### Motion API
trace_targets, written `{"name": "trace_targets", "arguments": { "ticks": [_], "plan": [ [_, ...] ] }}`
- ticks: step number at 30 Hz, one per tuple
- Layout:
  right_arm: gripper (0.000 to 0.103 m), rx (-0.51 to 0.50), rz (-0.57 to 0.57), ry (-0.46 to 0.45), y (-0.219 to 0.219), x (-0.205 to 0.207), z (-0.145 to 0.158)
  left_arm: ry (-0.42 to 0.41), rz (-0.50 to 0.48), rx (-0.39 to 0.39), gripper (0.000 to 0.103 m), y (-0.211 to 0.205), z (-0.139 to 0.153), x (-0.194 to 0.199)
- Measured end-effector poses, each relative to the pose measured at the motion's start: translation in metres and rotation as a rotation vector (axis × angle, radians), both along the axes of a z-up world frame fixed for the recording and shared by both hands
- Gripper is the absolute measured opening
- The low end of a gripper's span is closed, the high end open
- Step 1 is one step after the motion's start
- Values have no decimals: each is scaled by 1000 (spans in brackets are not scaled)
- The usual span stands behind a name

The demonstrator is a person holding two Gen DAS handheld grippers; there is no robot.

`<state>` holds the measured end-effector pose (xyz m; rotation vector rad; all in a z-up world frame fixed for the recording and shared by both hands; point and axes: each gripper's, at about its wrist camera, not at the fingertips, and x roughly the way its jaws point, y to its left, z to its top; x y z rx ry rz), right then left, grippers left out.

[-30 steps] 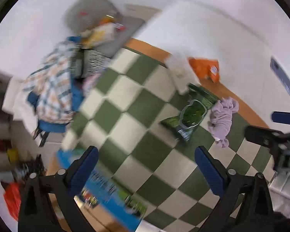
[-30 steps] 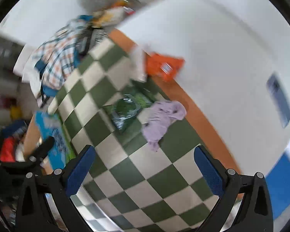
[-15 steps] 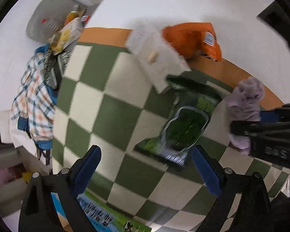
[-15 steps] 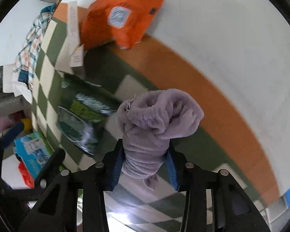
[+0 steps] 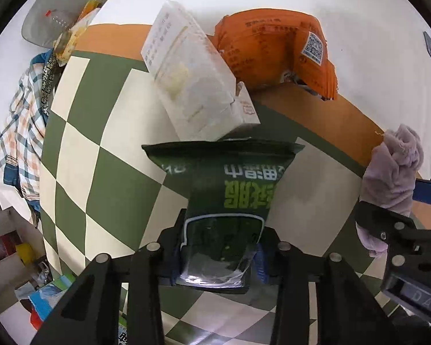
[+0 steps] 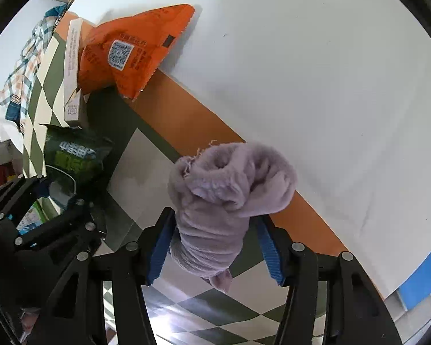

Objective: Organize soft objects
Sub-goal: 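Grasp the green snack bag with the left tool while the right grasps the lilac sock, then carry the green bag and sock into the box and release them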

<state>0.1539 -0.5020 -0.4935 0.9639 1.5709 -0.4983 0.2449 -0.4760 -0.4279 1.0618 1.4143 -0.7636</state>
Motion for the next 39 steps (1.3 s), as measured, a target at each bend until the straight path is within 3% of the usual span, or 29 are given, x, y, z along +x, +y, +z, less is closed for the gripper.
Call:
{"name": "trace_targets", "arguments": {
  "ticks": [2, 4, 10, 17, 22, 27, 32, 39],
  "plan": [
    [57, -29, 14, 10, 5, 4, 1, -9, 5, -1, 34, 3, 0, -1],
    [41, -71, 29, 27, 12, 8, 3, -16, 16, -1, 33, 6, 1, -1],
    [36, -52, 34, 22, 16, 2, 5, -16, 128, -42, 32, 29, 19, 12],
    [36, -65, 167, -94, 57, 0, 61, -3, 381, -229, 32, 106, 95, -1],
    [36, -70, 315, -168, 98, 6, 106, -63, 536, -309, 32, 184, 148, -21],
    [36, -44, 478, -269, 168, 23, 162, -134, 713, -366, 32, 271, 195, -31],
    [36, 9, 659, -376, 267, 48, 211, -182, 885, -403, 32, 364, 235, -26],
    [36, 61, 806, -430, 379, 95, 230, -225, 1028, -372, 32, 464, 237, 5]
  ]
}}
